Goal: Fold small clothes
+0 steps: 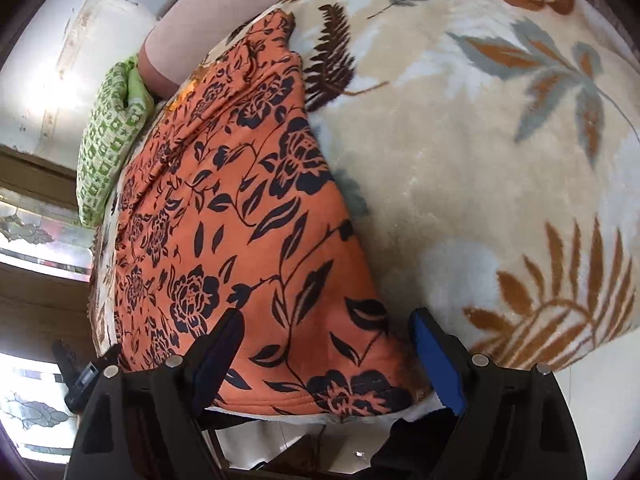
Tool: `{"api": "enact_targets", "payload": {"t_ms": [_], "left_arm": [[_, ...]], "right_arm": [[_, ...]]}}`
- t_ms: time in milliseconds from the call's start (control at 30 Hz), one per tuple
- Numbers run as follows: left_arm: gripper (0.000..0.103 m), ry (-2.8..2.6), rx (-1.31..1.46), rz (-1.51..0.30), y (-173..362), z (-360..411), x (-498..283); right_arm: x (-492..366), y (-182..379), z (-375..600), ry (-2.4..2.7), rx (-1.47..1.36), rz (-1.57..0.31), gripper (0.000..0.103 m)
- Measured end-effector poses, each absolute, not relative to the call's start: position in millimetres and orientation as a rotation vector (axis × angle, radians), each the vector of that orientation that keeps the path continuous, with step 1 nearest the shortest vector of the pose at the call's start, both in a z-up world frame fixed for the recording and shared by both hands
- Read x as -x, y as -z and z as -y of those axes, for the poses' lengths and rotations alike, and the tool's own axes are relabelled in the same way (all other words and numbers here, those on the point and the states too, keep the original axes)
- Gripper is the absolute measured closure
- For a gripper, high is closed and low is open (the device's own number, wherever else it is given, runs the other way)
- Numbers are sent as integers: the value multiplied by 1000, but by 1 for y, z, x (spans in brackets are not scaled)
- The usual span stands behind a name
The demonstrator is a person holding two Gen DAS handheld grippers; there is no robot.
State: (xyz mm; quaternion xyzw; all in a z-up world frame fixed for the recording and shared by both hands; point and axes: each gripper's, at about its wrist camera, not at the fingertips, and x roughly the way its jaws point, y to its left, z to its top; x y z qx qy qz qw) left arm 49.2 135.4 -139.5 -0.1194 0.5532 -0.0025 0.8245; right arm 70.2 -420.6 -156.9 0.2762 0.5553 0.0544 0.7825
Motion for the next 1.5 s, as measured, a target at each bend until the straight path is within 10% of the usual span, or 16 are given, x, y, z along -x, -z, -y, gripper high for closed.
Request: {"api": "enact_targets", "payload": {"t_ms": [100, 167, 200, 333, 433, 500, 600, 667, 767, 867, 1400, 1500], "left_arm": [[69, -24, 249, -1183, 137, -142, -45], [94, -4, 322, -1188, 136, -154, -41], [94, 5, 371, -1187, 135, -161, -38], [89, 27, 404, -1195, 139, -164, -32], [49, 89, 439, -1192, 141, -163, -28], [39, 115, 428, -1194, 142, -156, -27], [40, 99, 373, -1190, 142, -147, -27], [83, 44, 324, -1217, 144, -148, -27], [96, 69, 385, -1253, 145, -157, -25], [96, 78, 393, -1258, 142, -157, -22], [90, 0, 364, -1239, 145, -170, -9], [56, -6, 332, -1211, 140, -165, -10]], "right_arm": [[-73, 164, 416, -130, -583, -1242, 19], [-69, 163, 414, -152, -612, -1251, 41], [-63, 164, 417, -167, -656, -1254, 79], [-47, 177, 430, -130, -720, -1248, 83], [-44, 176, 439, -142, -813, -1215, 71], [-44, 179, 439, -171, -844, -1216, 35], [-43, 176, 434, -167, -831, -1204, 33], [-41, 175, 432, -169, -816, -1200, 33], [-39, 176, 429, -164, -821, -1208, 80], [-38, 176, 429, -158, -811, -1206, 93], [-18, 159, 429, -129, -890, -1133, 91], [-23, 158, 428, -125, -890, -1120, 81]]}}
